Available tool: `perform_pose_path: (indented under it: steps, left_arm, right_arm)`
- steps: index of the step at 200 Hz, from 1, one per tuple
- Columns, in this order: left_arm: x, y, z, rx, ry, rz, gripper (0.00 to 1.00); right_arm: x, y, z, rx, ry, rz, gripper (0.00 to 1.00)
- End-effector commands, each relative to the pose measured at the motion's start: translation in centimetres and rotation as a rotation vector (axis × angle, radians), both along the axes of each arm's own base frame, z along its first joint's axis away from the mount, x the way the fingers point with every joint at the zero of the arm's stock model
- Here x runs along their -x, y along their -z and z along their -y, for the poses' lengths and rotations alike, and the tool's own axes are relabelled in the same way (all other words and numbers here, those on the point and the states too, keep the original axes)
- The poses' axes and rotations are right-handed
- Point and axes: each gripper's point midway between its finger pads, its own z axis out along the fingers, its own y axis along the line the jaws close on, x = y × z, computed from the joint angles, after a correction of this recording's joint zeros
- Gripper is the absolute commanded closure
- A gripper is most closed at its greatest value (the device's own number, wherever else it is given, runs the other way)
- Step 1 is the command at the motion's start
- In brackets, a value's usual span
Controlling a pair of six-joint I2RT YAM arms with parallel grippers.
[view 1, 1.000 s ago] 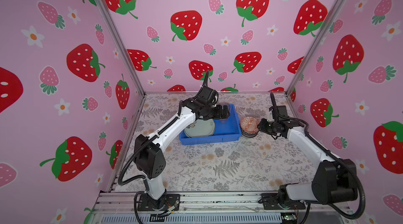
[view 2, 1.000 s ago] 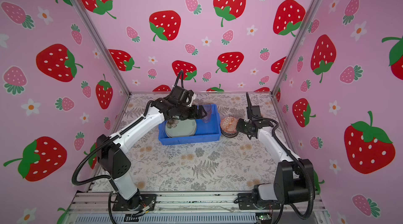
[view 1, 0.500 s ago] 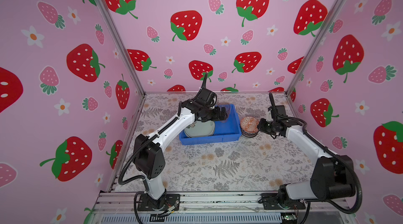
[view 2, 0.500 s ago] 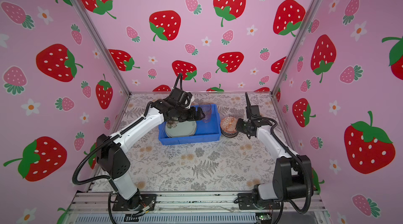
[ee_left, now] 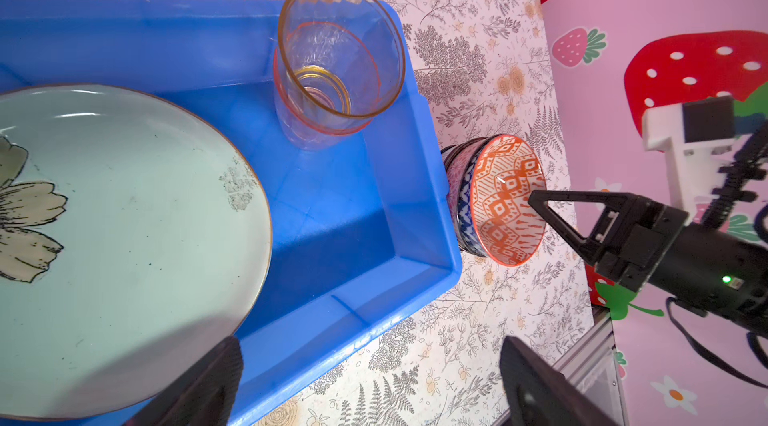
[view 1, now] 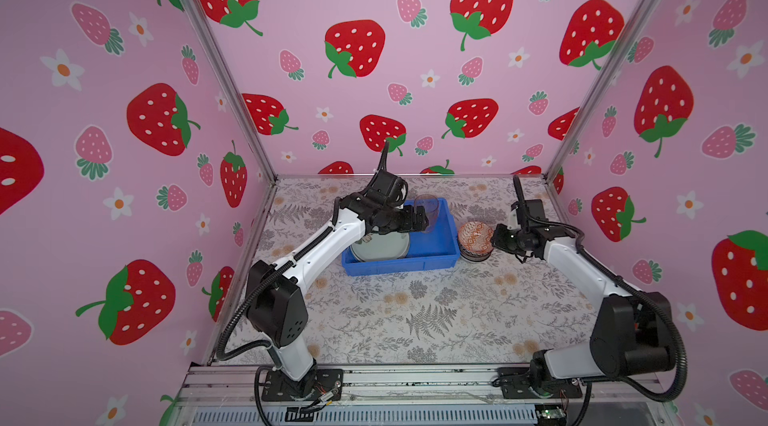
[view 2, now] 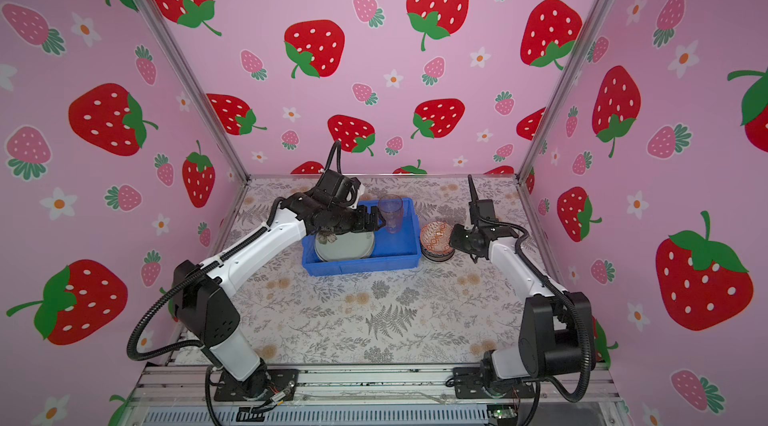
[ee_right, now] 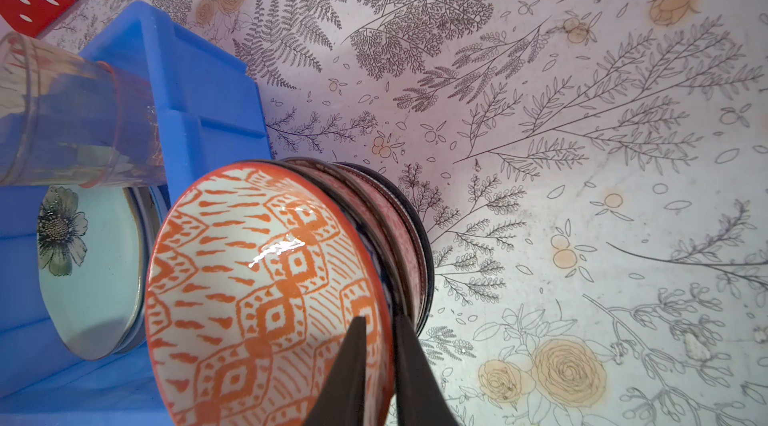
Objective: Place the mixed dishes into the plastic bin
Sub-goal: 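Close the right gripper on the rim of the orange-patterned bowl stack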
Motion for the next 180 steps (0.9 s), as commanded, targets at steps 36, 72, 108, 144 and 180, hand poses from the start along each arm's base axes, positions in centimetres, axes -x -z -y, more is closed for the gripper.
perform_pose_path:
  steps: [36,72,108,144,180]
  left_arm:
    - [0.0,-0.5,-0.5,-0.001,-0.007,0.019,0.01]
    - [0.0,-0.4,-0.9,-0.006,-0.015,0.017,0.01]
    - [0.2,-0.4,-1.0,-0.004,-0.016,0.016,0.01]
    - [0.4,-0.3,-1.2,-0.007,-0.019,0.015,0.01]
    - [0.5,-0.3,-1.2,-0.004,-0.019,0.011,0.01]
  right_arm:
    - [-0.8,-0.3,-0.4,-0.02,-0.012,0.01,0.88]
    - [-0.8,-1.0,-0.4,-0.024,-0.011,0.023,0.92]
    - [-0.9,-2.1,-0.2,-0.013,-0.01,0.042,0.96]
    - [-1.1,-3.1,-0.1,-0.007,-0.011,0.059,0.99]
    - [-1.1,-3.8,-0.1,-0.002,-0.015,0.07,1.0]
